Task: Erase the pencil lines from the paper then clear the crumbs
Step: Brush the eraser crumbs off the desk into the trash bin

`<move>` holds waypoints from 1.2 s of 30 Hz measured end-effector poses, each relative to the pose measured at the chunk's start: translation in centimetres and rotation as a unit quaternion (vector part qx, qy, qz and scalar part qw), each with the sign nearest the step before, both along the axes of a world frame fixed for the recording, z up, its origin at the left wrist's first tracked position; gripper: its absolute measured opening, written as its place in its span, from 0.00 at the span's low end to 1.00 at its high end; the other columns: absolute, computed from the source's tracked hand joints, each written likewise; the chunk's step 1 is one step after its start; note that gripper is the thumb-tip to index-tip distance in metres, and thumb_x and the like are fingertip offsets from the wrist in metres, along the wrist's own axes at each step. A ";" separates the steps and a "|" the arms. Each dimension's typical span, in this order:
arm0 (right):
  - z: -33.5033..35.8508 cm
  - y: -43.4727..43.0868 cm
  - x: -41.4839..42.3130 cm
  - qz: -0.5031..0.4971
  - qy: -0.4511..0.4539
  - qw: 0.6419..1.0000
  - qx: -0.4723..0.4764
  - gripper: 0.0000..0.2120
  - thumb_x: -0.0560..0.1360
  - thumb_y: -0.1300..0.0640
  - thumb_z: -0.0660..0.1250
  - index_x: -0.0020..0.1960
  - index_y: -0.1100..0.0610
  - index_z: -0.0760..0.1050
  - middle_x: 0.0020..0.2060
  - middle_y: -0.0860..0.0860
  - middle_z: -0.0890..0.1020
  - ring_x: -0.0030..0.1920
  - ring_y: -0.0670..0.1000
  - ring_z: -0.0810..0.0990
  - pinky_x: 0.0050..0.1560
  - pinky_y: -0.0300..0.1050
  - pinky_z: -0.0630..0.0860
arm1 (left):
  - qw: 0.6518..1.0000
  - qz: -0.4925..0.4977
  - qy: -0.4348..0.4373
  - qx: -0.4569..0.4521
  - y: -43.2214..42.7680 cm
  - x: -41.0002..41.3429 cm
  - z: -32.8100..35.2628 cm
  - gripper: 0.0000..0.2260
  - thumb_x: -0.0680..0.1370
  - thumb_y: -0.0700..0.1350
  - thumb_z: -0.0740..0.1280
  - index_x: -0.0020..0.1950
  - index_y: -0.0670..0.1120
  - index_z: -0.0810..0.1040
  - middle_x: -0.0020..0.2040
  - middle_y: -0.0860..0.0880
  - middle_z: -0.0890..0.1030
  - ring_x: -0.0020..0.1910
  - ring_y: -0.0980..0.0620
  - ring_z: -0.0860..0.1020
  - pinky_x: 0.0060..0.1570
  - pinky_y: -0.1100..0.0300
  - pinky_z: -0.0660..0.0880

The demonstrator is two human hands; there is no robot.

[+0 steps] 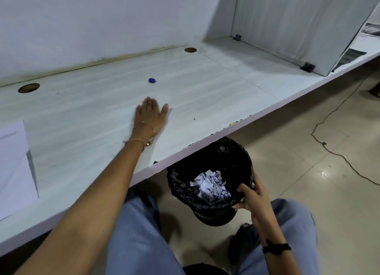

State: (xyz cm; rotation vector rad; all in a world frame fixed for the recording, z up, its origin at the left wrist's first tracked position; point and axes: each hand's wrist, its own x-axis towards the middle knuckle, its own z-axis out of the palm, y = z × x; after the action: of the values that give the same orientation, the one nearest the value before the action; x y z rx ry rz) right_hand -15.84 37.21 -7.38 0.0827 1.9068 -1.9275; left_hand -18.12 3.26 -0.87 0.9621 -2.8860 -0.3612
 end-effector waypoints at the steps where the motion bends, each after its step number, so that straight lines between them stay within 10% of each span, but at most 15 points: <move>1: 0.0 0.0 -0.1 -0.002 -0.001 1.000 0.000 0.23 0.76 0.72 0.58 0.67 0.54 0.70 0.41 0.54 0.75 0.35 0.53 0.75 0.23 0.44 0.79 | 0.999 -0.040 0.024 0.003 1.1 -0.7 0.2 0.25 0.85 0.51 0.46 0.78 0.38 0.55 0.79 0.37 0.53 0.79 0.41 0.51 0.75 0.46 0.51; 5: 0.1 -0.1 -0.4 -0.008 -0.003 1.000 0.000 0.23 0.77 0.71 0.59 0.68 0.54 0.70 0.41 0.54 0.76 0.34 0.53 0.74 0.24 0.43 0.78 | 0.956 -0.293 0.022 0.000 9.5 -1.1 1.1 0.21 0.85 0.46 0.51 0.73 0.34 0.63 0.75 0.33 0.62 0.74 0.37 0.63 0.72 0.46 0.62; 9: 0.3 0.0 -0.4 -0.012 0.007 1.000 -0.009 0.23 0.77 0.71 0.58 0.68 0.54 0.69 0.46 0.54 0.78 0.35 0.52 0.76 0.23 0.44 0.78 | 0.890 -0.452 0.002 0.062 14.5 3.0 1.8 0.25 0.85 0.52 0.45 0.80 0.44 0.46 0.79 0.50 0.46 0.78 0.58 0.44 0.75 0.64 0.38; 13: 0.6 0.2 -0.5 -0.013 0.009 1.000 -0.013 0.21 0.77 0.72 0.58 0.66 0.54 0.71 0.41 0.55 0.76 0.33 0.53 0.73 0.23 0.43 0.78 | 0.935 -0.343 0.078 0.052 9.0 2.1 3.4 0.24 0.85 0.51 0.44 0.80 0.42 0.49 0.80 0.48 0.47 0.78 0.56 0.45 0.76 0.57 0.41; 17: 0.8 0.2 -0.3 -0.009 0.012 1.000 -0.009 0.22 0.77 0.72 0.58 0.65 0.53 0.71 0.41 0.53 0.77 0.32 0.51 0.73 0.24 0.43 0.78 | 0.975 -0.206 -0.066 -0.056 5.0 -0.7 1.7 0.24 0.85 0.52 0.44 0.80 0.44 0.49 0.81 0.45 0.45 0.80 0.48 0.45 0.76 0.48 0.46; 24: 0.7 0.1 -0.1 -0.009 0.014 1.000 -0.019 0.21 0.78 0.71 0.57 0.66 0.53 0.70 0.46 0.53 0.78 0.37 0.53 0.77 0.23 0.43 0.77 | 0.898 -0.440 -0.002 -0.004 14.6 2.8 1.0 0.26 0.84 0.56 0.49 0.80 0.51 0.46 0.80 0.52 0.47 0.79 0.56 0.45 0.75 0.55 0.38; 30: 0.4 0.2 -0.1 -0.016 0.012 1.000 -0.009 0.23 0.76 0.72 0.58 0.65 0.53 0.71 0.43 0.54 0.77 0.38 0.55 0.76 0.23 0.44 0.78 | 0.975 -0.221 -0.033 -0.019 8.1 1.0 2.1 0.29 0.84 0.57 0.47 0.80 0.44 0.48 0.81 0.46 0.46 0.79 0.52 0.45 0.76 0.51 0.42; 36: 0.6 0.0 0.1 -0.005 0.014 1.000 -0.024 0.23 0.78 0.70 0.58 0.69 0.53 0.69 0.54 0.56 0.79 0.40 0.52 0.79 0.23 0.43 0.77 | 0.905 -0.422 -0.015 -0.041 17.3 4.3 -0.1 0.28 0.84 0.57 0.51 0.81 0.49 0.46 0.81 0.51 0.45 0.79 0.54 0.44 0.75 0.51 0.40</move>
State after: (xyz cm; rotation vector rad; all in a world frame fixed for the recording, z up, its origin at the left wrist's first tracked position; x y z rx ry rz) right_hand -15.73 37.24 -6.81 0.0523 1.8801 -1.9895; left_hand -13.85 20.52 -0.98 -0.3589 -3.1431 -0.2535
